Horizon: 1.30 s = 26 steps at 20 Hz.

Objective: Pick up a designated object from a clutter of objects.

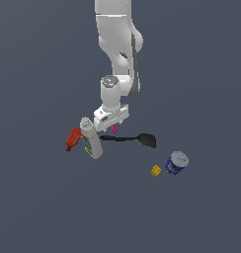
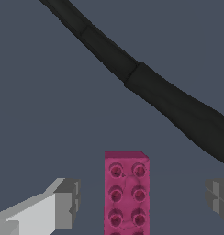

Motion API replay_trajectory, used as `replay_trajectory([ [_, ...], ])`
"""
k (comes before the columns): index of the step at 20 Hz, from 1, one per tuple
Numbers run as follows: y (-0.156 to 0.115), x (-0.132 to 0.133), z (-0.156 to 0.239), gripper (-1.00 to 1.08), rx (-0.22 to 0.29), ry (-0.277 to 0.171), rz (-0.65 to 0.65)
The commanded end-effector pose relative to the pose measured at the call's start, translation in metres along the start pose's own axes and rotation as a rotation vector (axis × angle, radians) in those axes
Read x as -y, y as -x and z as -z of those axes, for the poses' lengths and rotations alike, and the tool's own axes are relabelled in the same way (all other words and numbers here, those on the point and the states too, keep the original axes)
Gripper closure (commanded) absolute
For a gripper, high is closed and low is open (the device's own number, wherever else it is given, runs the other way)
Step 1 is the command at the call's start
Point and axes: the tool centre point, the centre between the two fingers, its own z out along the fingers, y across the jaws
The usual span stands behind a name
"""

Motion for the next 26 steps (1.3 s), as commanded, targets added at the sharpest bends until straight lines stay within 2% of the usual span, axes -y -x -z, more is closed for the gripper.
replay_trajectory([
  [1, 0.007, 0.005, -0.011, -0.92, 0.016, -0.014, -0.003],
  [8, 0.014, 0.01, -0.022, -0.92, 0.033, -0.029, -0.006],
  [9, 0.014, 0.01, -0.022, 1.08, 0.033, -0.029, -0.006],
  [26, 0.011, 0.01, -0.013, 1.08, 0.033, -0.028, -0.007],
])
